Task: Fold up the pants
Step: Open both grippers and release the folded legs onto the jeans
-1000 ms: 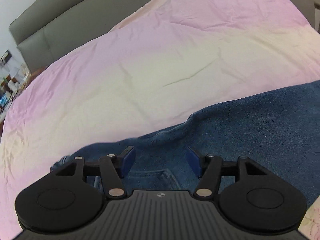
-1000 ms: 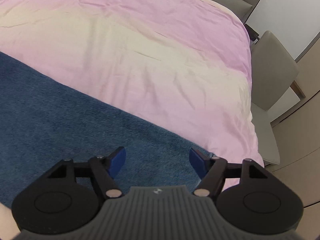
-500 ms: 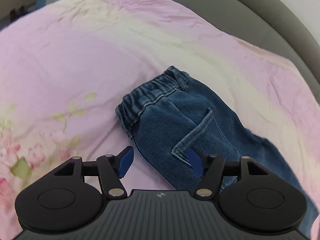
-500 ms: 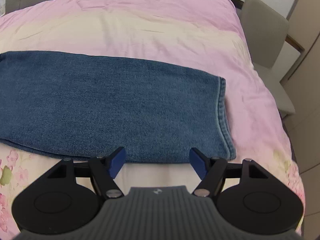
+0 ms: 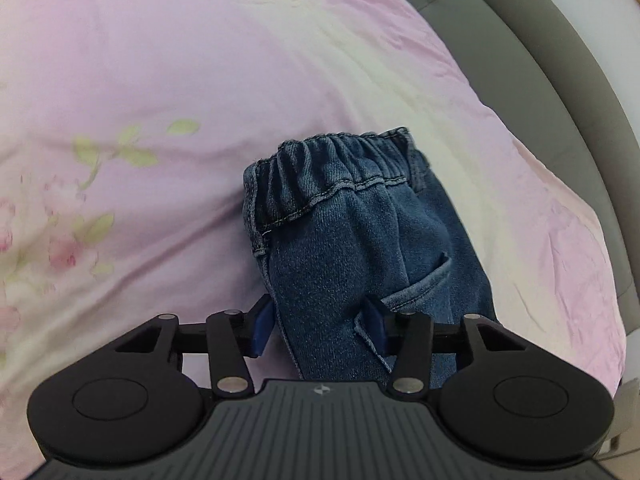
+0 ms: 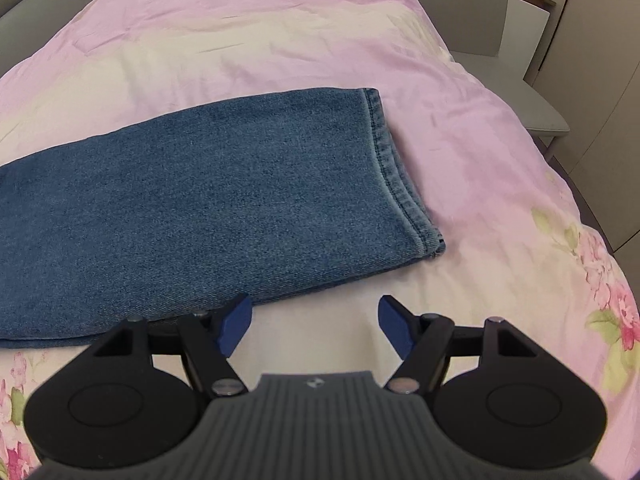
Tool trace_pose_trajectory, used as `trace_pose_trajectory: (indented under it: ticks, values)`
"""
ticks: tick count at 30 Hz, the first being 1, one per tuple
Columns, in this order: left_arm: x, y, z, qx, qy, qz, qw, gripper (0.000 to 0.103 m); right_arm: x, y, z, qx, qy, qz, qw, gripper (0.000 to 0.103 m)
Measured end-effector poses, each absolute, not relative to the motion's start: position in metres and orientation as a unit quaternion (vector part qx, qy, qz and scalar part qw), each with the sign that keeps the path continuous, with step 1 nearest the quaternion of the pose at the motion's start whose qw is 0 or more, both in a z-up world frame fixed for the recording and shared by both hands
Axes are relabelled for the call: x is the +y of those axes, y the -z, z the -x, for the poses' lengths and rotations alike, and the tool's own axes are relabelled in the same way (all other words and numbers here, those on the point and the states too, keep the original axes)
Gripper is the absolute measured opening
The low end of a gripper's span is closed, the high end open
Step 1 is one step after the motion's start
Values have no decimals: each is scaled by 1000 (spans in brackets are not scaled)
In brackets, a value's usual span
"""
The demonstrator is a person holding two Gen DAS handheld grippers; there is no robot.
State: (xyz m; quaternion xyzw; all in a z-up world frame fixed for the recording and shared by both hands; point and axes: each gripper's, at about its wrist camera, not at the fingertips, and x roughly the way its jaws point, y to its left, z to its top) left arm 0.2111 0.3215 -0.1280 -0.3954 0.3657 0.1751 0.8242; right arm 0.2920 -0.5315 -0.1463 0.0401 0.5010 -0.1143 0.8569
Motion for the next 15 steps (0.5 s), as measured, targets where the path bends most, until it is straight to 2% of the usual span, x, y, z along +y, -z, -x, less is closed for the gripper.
trace_pose_trajectory:
  ticks: [6, 8, 11, 15]
  values:
    - [302, 65, -236, 373, -133, 244, 885, 49, -536, 145, -290, 495, 111, -17, 862, 67]
    - [301, 73, -244, 400, -146, 219, 878, 49, -544, 145, -289, 492, 112, -25, 863, 67]
    - [312, 115, -245, 445, -176, 242, 844, 49, -559, 144, -282, 490, 117, -63, 862, 67]
    - [303, 144, -235, 436, -184, 215, 854, 53, -586, 143, -272, 480, 131, -135, 857, 67]
